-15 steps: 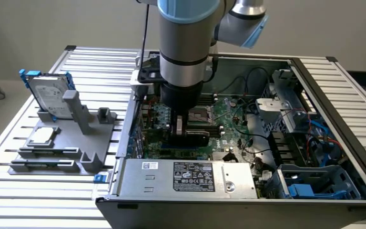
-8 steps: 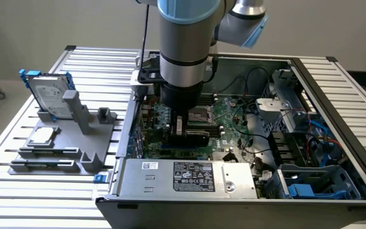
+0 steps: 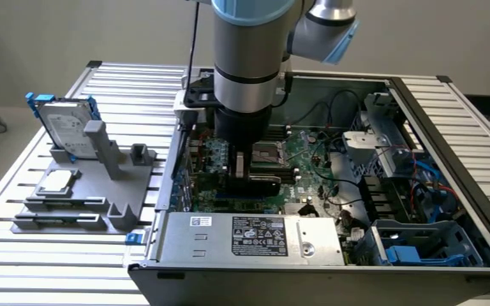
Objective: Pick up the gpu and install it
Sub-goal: 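Insert the gpu into the slot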
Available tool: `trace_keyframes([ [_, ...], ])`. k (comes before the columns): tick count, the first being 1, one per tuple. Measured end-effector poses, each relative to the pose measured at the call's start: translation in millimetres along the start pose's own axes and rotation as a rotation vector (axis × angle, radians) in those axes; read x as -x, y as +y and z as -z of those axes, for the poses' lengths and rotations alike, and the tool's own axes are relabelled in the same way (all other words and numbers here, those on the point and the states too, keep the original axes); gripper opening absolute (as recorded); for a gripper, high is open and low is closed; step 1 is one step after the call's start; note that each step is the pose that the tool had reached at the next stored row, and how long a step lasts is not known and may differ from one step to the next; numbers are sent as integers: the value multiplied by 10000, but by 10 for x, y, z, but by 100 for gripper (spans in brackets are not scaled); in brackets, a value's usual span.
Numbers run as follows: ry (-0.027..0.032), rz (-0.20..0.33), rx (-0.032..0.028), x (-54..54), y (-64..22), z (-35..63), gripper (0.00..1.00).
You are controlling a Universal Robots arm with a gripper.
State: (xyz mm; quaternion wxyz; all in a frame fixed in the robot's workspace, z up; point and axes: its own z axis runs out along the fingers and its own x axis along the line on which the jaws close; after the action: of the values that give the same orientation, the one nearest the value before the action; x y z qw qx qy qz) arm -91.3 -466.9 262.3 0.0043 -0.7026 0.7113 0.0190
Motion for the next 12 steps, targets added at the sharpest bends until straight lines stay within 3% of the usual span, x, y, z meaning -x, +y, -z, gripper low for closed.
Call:
trace_keyframes([
  [12,2,-6,176,11,7,333,38],
])
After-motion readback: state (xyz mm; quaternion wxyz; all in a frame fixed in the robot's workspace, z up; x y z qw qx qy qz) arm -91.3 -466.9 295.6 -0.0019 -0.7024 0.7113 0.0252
